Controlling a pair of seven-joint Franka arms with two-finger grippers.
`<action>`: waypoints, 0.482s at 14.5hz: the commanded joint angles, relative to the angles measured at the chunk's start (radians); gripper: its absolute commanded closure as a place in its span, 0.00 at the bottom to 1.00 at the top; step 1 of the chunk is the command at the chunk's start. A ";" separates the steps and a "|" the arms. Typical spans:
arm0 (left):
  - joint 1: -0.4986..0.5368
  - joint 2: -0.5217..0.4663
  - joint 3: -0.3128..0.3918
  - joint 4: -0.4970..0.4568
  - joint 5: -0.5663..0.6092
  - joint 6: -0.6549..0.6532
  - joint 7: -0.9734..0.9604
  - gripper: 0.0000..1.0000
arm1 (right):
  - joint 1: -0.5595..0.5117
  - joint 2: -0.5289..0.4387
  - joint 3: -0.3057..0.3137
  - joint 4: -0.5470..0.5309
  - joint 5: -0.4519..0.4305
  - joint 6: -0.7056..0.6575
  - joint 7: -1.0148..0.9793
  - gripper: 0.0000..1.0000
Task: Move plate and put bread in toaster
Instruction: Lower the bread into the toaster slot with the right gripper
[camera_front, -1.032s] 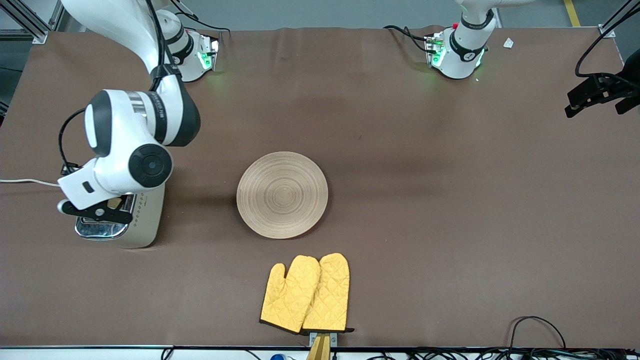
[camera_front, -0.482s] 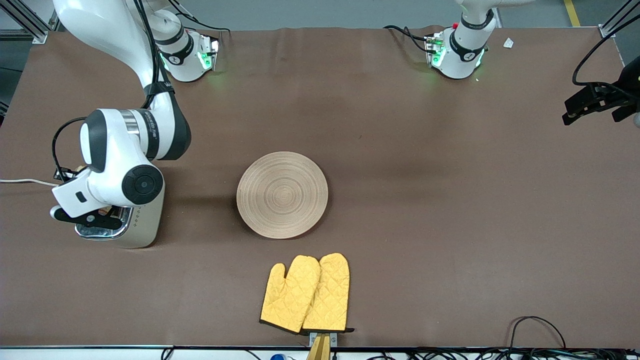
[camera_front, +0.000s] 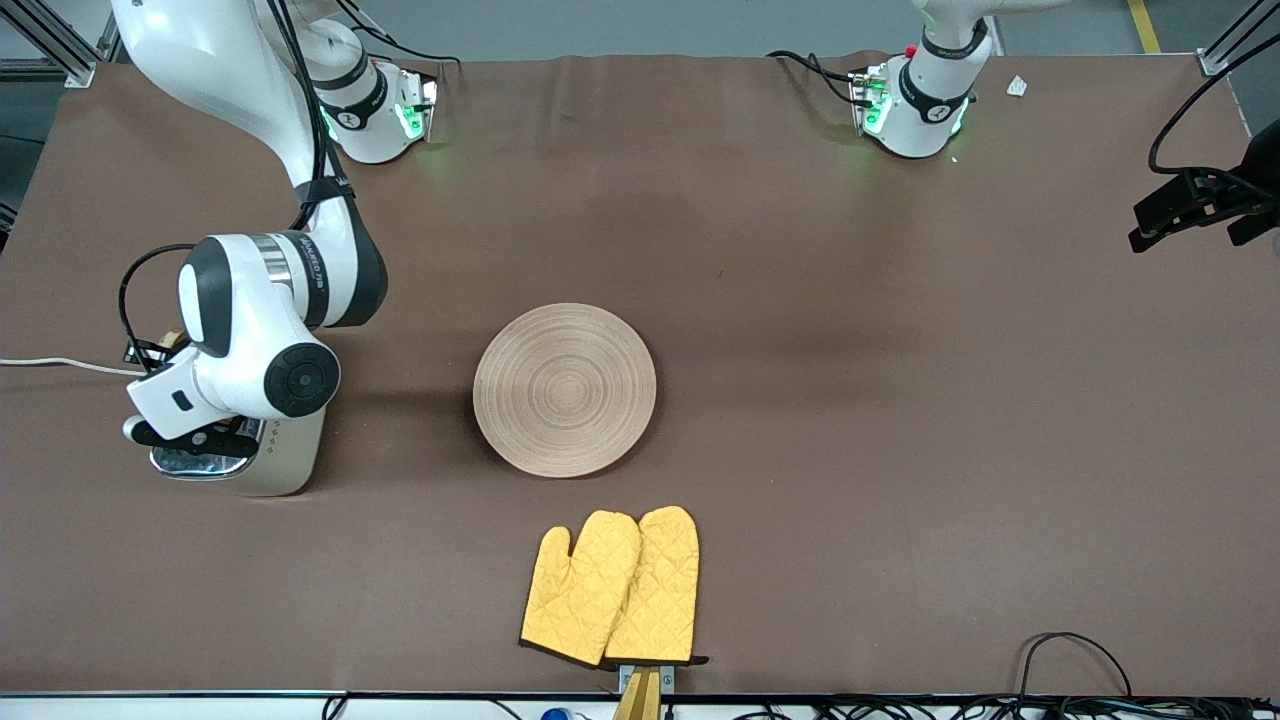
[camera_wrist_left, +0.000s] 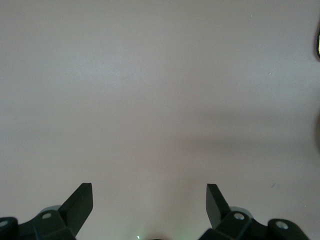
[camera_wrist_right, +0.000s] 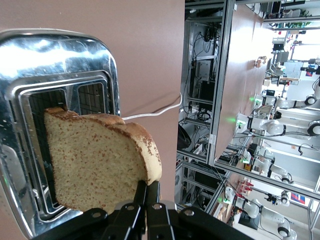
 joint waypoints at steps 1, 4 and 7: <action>0.004 0.007 -0.001 0.013 0.017 0.005 0.015 0.00 | 0.002 0.014 0.006 -0.016 -0.028 0.027 0.053 0.99; -0.004 0.009 -0.001 0.013 0.017 0.014 0.015 0.00 | -0.012 0.063 0.009 -0.016 -0.003 0.055 0.060 0.91; -0.002 0.009 -0.001 0.013 0.017 0.015 0.015 0.00 | -0.040 0.090 0.009 -0.003 0.053 0.084 0.060 0.33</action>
